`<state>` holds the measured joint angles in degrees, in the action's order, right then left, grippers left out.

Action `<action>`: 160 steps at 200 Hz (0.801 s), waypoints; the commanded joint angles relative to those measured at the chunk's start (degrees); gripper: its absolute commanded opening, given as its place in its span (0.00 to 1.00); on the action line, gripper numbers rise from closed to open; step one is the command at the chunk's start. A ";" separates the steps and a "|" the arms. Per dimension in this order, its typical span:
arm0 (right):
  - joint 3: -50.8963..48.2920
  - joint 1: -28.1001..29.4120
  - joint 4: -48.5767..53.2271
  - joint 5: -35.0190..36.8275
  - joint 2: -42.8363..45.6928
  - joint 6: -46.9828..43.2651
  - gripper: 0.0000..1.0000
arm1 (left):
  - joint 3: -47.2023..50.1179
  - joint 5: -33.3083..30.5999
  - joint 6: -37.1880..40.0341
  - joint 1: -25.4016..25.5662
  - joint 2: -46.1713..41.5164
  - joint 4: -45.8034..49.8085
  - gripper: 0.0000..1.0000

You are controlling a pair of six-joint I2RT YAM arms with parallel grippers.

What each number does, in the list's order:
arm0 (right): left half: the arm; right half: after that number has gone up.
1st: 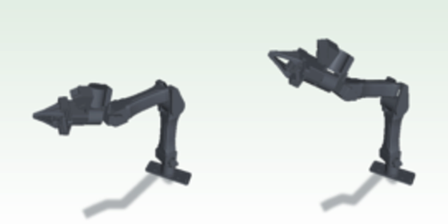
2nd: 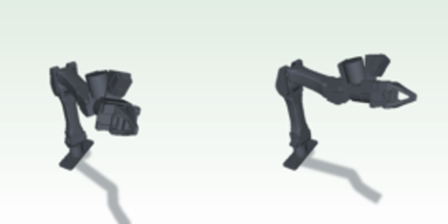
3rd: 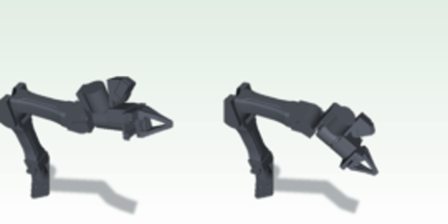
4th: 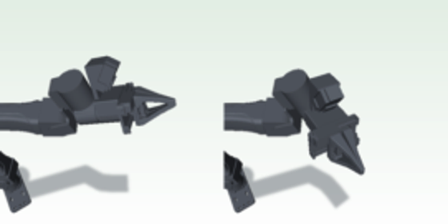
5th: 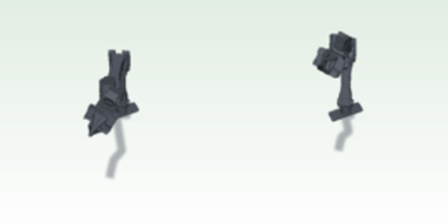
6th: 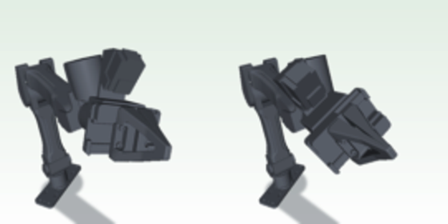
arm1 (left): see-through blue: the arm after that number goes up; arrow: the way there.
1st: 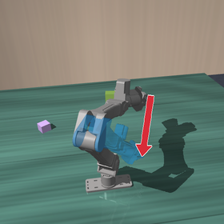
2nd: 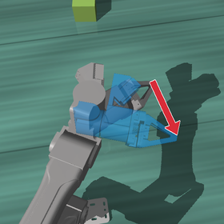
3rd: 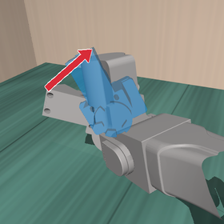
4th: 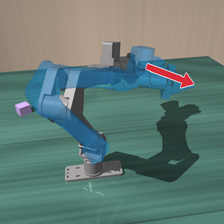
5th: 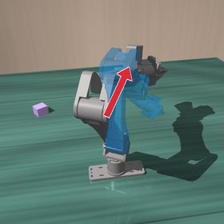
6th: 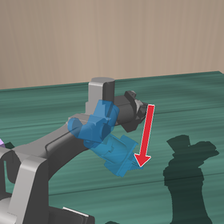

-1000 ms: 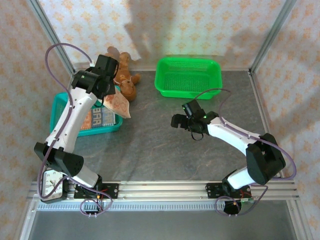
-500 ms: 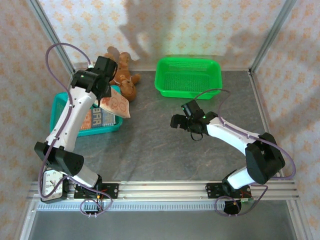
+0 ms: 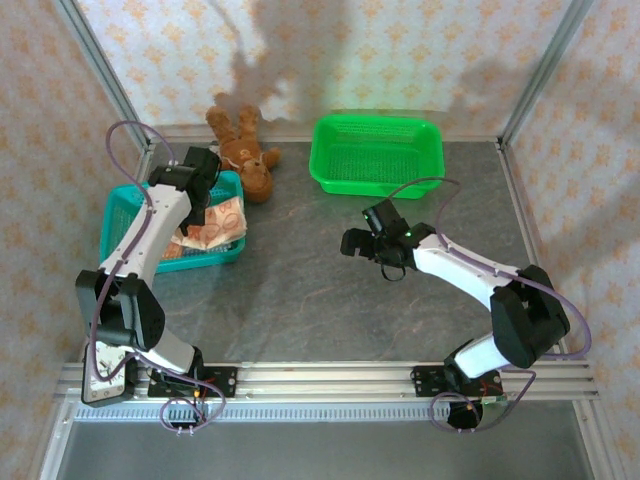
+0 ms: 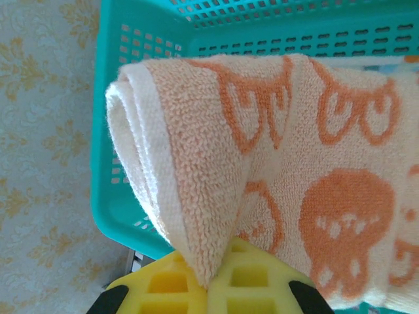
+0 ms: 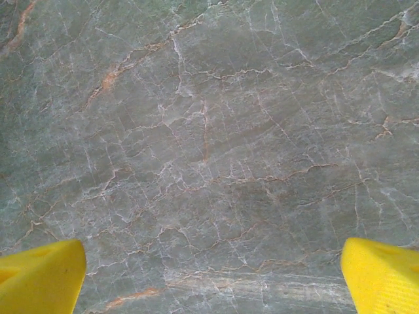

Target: Fold and stack the towels

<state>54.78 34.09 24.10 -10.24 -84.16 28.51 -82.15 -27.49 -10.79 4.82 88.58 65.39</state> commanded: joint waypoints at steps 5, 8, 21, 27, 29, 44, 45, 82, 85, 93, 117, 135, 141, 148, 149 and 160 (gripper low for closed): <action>1.56 0.28 1.74 2.13 0.08 0.06 0.99 | -0.31 -4.73 0.59 -0.45 -0.19 -2.40 0.00; 1.48 0.28 1.74 2.15 0.12 0.06 0.99 | -0.38 -4.93 0.63 -0.50 -0.08 -2.34 0.00; 0.99 0.28 1.62 2.33 0.54 0.08 0.99 | -0.55 -4.88 0.82 -0.60 -0.15 -2.34 0.00; 0.85 0.28 1.68 2.24 0.58 -0.02 0.99 | -0.54 -4.70 0.85 -0.62 -0.23 -2.50 0.00; 0.85 0.28 1.66 2.24 0.58 0.03 0.99 | -0.55 -4.58 0.85 -0.65 -0.24 -2.53 0.00; 0.76 0.28 1.83 2.22 0.71 -0.26 0.99 | -0.73 -3.84 0.90 -0.61 -0.25 -2.54 0.00; 0.76 0.32 1.83 2.23 0.69 -0.23 0.99 | -0.73 -3.78 0.92 -0.60 -0.25 -2.50 0.00; 1.09 0.28 1.83 2.15 0.67 -0.52 0.99 | -2.28 -2.89 0.53 -0.58 0.15 -1.56 0.00; 1.11 0.28 1.83 2.15 0.69 -0.58 0.99 | -2.53 -2.82 0.46 -0.55 0.11 -1.40 0.00; 1.04 0.30 1.91 2.19 0.83 -0.65 0.99 | -3.17 -2.42 0.35 -0.56 0.03 -0.97 0.00; 0.55 0.28 1.70 2.33 1.10 -0.45 0.99 | -5.19 -1.08 0.01 -0.56 -0.63 0.50 0.00; 0.24 0.28 1.35 1.98 0.88 -0.14 0.99 | -6.81 -0.29 -0.36 -0.56 -1.04 1.76 0.00; 0.18 0.28 1.24 1.89 0.84 -0.02 0.99 | -7.49 0.24 -0.54 -0.54 -1.11 2.29 0.00; 0.15 0.28 1.14 1.75 0.78 0.02 0.99 | -8.07 0.79 -0.69 -0.51 -1.28 2.72 0.00; 0.15 0.28 1.14 1.75 0.78 0.02 0.99 | -8.09 0.82 -0.67 -0.51 -1.38 2.73 0.00; 0.25 0.28 0.96 1.78 0.69 0.22 0.99 | -8.76 1.72 -0.84 -0.38 -1.62 3.26 0.00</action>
<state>54.87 34.09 24.60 -10.04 -84.16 28.47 -87.96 -27.18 -10.61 4.82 88.60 65.12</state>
